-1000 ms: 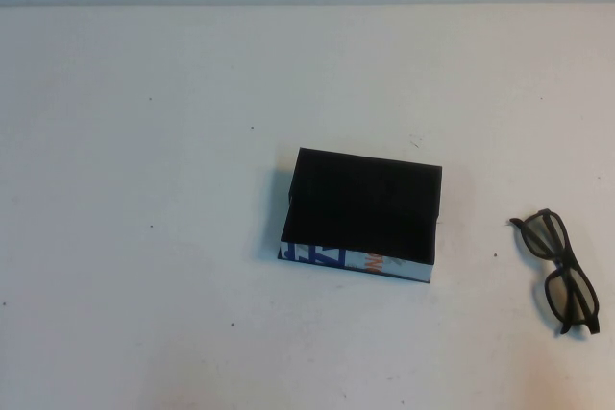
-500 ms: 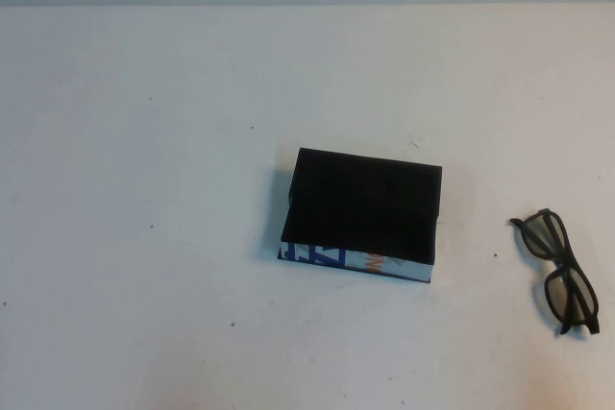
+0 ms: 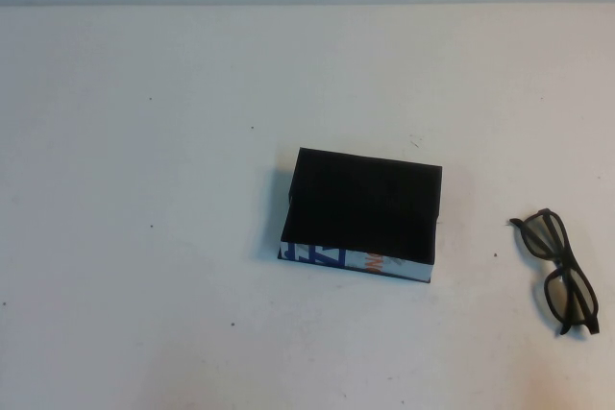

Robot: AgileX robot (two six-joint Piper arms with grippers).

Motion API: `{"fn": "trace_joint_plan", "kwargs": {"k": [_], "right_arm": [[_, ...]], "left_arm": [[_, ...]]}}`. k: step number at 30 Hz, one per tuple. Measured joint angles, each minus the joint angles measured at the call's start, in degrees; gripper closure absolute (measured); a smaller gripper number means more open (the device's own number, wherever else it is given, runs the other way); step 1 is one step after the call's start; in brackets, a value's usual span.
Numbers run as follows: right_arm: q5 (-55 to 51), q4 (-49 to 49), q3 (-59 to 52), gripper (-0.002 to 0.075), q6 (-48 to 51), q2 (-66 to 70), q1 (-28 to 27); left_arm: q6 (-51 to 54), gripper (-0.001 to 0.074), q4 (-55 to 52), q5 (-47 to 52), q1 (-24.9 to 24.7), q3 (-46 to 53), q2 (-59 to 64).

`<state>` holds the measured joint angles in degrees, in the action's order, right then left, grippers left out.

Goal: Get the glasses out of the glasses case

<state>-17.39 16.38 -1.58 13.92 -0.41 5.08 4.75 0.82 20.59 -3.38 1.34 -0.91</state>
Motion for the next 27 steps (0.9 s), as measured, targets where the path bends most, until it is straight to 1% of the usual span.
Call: {"fn": "trace_joint_plan", "kwargs": {"k": [3, 8, 10, 14, 27], "right_arm": [[0.0, -0.8, 0.0, 0.0743, -4.3, 0.0, 0.0], [-0.1, -11.2, 0.0, 0.0743, -18.9, 0.0, 0.0], [-0.1, -13.6, 0.0, 0.0743, -21.7, 0.0, 0.0], [-0.1, -15.3, 0.0, 0.0743, -23.6, 0.0, 0.0], [-0.1, -15.6, 0.0, 0.0743, -24.0, 0.0, 0.0]], "left_arm": [[0.0, 0.074, 0.0, 0.0, 0.0, 0.0, 0.0], [0.0, 0.074, 0.0, 0.0, 0.0, 0.0, 0.0], [0.0, 0.074, 0.0, 0.0, 0.0, 0.0, 0.0], [0.0, 0.074, 0.0, 0.0, 0.0, 0.0, 0.0], [0.0, 0.074, 0.0, 0.0, 0.0, 0.0, 0.0]]}}
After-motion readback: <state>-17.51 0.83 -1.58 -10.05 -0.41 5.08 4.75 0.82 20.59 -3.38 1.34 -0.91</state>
